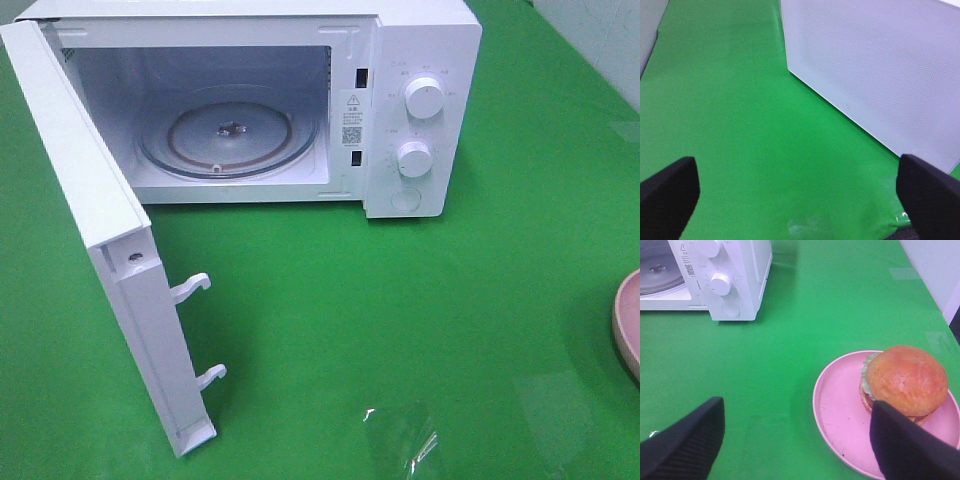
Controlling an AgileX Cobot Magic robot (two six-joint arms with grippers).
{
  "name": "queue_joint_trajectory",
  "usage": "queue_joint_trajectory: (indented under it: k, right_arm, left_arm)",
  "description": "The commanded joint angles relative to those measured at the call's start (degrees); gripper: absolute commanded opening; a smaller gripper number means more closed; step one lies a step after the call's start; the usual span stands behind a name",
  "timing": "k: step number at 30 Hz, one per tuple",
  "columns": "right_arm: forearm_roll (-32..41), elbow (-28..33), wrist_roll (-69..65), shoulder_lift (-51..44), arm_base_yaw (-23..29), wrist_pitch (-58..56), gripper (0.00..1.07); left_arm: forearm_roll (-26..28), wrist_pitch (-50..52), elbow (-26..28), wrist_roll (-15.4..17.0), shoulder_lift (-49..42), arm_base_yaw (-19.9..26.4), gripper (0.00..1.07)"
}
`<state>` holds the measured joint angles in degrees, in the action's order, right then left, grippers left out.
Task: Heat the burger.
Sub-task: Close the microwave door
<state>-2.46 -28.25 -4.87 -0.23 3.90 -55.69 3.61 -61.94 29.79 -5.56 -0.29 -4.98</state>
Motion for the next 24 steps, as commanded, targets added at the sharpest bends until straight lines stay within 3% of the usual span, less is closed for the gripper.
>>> queue_joint_trajectory:
  k: [1, 24]
  right_arm:
    - [0.3, 0.1, 0.5, -1.5, -0.5, 0.6, 0.76]
    - [0.3, 0.1, 0.5, -1.5, -0.5, 0.6, 0.76]
  left_arm:
    - [-0.1, 0.6, -0.2, 0.2, -0.3, 0.1, 1.00]
    - [-0.1, 0.6, -0.2, 0.2, -0.3, 0.1, 1.00]
